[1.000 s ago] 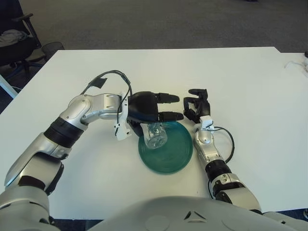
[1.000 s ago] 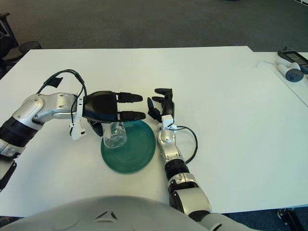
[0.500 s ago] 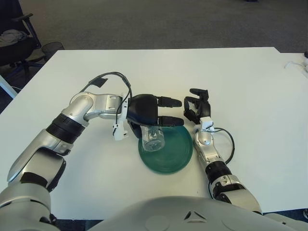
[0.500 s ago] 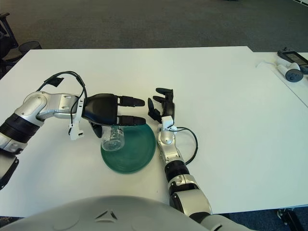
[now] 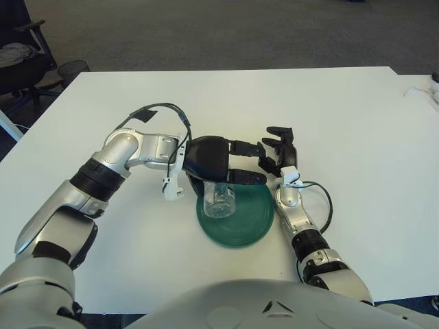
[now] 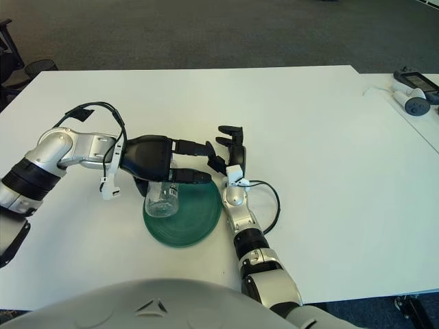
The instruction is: Put the bottle into the plate.
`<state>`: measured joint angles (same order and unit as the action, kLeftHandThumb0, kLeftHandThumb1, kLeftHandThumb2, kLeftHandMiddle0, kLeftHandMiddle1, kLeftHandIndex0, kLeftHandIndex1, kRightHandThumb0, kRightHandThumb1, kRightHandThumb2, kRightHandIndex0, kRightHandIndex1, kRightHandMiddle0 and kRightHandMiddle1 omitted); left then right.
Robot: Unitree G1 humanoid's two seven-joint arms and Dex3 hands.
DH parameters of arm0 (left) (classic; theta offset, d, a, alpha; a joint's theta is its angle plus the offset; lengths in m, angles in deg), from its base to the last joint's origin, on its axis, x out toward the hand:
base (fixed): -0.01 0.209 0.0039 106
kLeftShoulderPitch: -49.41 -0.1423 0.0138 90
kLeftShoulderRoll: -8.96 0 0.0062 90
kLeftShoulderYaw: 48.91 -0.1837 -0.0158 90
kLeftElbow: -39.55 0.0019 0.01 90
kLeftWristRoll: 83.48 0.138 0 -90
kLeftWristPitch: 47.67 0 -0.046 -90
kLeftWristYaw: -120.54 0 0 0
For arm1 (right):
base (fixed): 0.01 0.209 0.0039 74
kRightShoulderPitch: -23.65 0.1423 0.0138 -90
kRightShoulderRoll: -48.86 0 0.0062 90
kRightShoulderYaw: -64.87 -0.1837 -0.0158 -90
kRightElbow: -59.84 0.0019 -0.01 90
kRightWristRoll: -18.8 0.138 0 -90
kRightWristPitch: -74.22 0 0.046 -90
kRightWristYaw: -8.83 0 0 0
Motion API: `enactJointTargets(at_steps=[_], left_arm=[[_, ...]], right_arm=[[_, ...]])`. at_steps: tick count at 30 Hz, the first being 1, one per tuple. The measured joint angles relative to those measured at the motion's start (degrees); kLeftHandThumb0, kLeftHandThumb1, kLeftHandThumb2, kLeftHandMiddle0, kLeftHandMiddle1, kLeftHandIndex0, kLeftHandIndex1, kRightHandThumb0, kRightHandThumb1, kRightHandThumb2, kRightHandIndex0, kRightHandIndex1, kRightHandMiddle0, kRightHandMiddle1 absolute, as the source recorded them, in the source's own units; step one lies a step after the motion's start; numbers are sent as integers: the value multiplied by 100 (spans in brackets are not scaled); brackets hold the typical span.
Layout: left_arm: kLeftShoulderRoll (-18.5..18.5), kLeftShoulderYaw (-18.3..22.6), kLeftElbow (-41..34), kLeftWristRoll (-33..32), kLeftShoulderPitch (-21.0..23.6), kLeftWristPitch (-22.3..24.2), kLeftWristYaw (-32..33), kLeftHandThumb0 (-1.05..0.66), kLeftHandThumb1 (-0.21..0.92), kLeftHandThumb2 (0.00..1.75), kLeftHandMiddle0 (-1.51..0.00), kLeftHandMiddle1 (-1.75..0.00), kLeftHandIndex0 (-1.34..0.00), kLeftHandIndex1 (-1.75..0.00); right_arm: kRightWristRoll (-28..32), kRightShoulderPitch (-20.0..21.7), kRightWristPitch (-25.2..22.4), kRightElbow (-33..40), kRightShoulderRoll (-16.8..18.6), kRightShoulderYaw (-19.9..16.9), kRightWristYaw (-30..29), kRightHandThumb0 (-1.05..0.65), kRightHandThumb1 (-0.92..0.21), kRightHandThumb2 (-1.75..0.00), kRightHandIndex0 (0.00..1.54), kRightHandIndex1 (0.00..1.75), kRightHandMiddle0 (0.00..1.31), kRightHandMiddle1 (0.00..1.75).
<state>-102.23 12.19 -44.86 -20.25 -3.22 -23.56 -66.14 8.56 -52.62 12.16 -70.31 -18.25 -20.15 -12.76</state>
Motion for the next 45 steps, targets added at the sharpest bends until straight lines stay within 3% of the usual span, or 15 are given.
enactJointTargets(at_steps=[10, 12, 15, 21, 27, 36, 45], left_arm=[[7, -58, 58, -383, 18, 13, -235, -105, 92, 78, -5, -1, 0, 0], [19, -54, 74, -444, 18, 38, -240, -105, 92, 79, -5, -1, 0, 0], [46, -50, 75, -486, 8, 101, -244, -105, 92, 80, -4, 0, 0, 0], [71, -48, -137, -709, -136, 346, -430, -105, 92, 84, -4, 0, 0, 0], [72, -49, -591, -801, -359, 960, -1136, -105, 92, 93, -4, 0, 0, 0], [111, -80, -1189, -1393, -404, 1856, -2529, -105, 92, 104, 0, 0, 0, 0], [109, -132, -1347, -1500, -404, 2061, -3045, -105, 92, 101, 0, 0, 0, 0]], right_arm=[[54, -122, -55, 184, 0, 0, 185, -45, -59, -93, 30, 108, 8, 154], [68, -132, -75, 206, 0, -2, 243, -39, -76, -71, 30, 113, 17, 165], [85, -135, -180, 248, 0, -7, 287, -37, -85, -59, 30, 115, 21, 170], [-13, -188, -758, 574, 1, 40, 68, -35, -91, -51, 27, 116, 21, 173], [-35, -198, -1025, 705, 0, 78, -71, -35, -92, -49, 27, 114, 21, 173], [84, -118, -702, 422, 1, -13, 2, -35, -92, -49, 28, 111, 22, 172], [99, -93, -340, 215, 4, -43, -139, -35, -92, -49, 29, 116, 21, 173]])
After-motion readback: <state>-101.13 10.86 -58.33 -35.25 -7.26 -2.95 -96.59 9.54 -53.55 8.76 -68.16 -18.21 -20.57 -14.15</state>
